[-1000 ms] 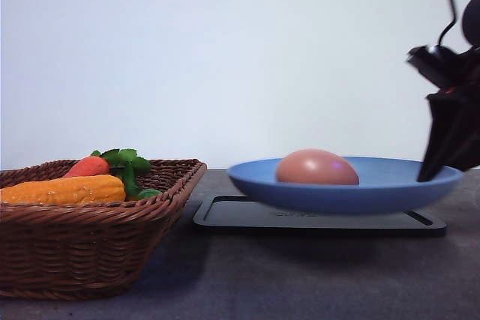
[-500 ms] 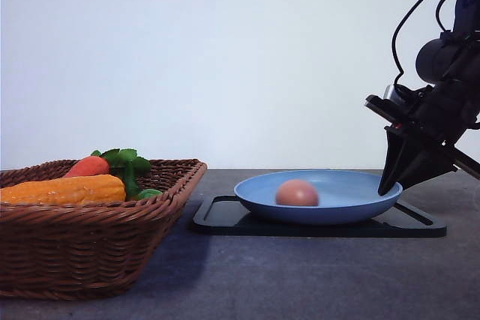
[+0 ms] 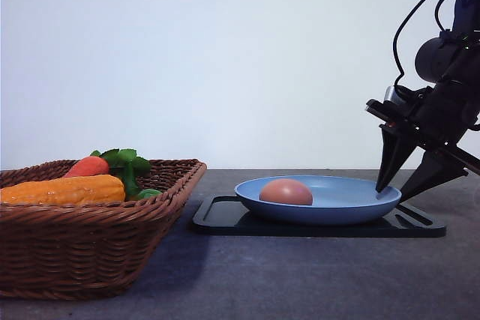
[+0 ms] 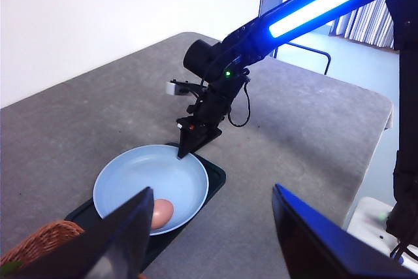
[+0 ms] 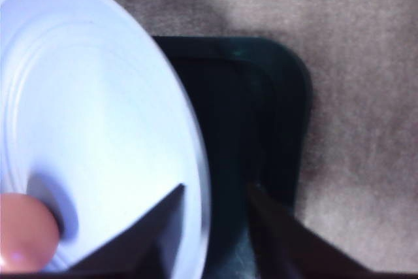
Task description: Transfer egg from basket to plate and serve
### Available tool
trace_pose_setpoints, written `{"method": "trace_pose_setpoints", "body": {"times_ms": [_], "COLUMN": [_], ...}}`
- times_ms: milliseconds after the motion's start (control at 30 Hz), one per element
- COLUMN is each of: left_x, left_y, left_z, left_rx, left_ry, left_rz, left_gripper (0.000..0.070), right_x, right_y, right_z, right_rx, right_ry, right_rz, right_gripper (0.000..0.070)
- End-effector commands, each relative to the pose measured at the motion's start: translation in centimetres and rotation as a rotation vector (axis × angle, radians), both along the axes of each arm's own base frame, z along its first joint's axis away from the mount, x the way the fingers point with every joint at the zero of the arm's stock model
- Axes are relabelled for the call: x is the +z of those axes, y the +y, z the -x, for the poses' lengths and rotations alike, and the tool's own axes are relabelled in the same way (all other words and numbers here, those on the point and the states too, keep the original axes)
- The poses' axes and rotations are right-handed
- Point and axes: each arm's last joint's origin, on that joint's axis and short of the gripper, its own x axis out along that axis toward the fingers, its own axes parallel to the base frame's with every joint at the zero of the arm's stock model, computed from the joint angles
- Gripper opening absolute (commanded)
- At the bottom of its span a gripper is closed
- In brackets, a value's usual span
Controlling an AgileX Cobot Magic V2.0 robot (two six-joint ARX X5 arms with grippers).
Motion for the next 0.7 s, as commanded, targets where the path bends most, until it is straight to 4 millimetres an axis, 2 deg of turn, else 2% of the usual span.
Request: {"method": "trace_pose_setpoints", "body": {"times_ms": [0,167,300,400,467,533,667], "left_x": [0.6,0.5,0.3,0.1,-0.1,-0.4,-1.7], "left_y": [-0.1,-0.6,-1.1,-1.7,-2.2,-2.8,-4.0], "left_z": [0.1,-0.3,-0.8,-1.5,-2.1,-3.0,-5.2], "left_rx": [-0.003,0.004,0.063,0.133,0.191,0.250,0.297], "left_ry": [-0.012,-0.009,-0.038,-0.060,-0.071,-0.084,-0.093], "left_rz": [0.019,0.003,-0.035,-0.069,-0.097,-0.137,-0.269], "left_gripper": [0.0376,0.0375,0.0373,0.0356,0.0309,0.0228,0.0003], "right_x": [0.2,1.8,4.3,6.4,7.5,8.7,10.4], "right_y": [0.0,-1.4,-2.6,-3.2,-3.2,-3.1,-2.1], "right_z": [-0.6,-1.0,-1.2,-0.7,-0.2,0.7,2.7], "right_rx": [0.006,-0.023,-0.027,-0.031,-0.025,0.004,0.075], "right_ry": [-0.027,-0.060,-0.103,-0.136,-0.159,-0.174,-0.160], "right_rz": [0.005,0.000,0.012,0.014,0.006,-0.005,0.001], "right_gripper": [0.0261,0.0261,0.0256,0.0212,0.0161,0.0101,0.0000]}}
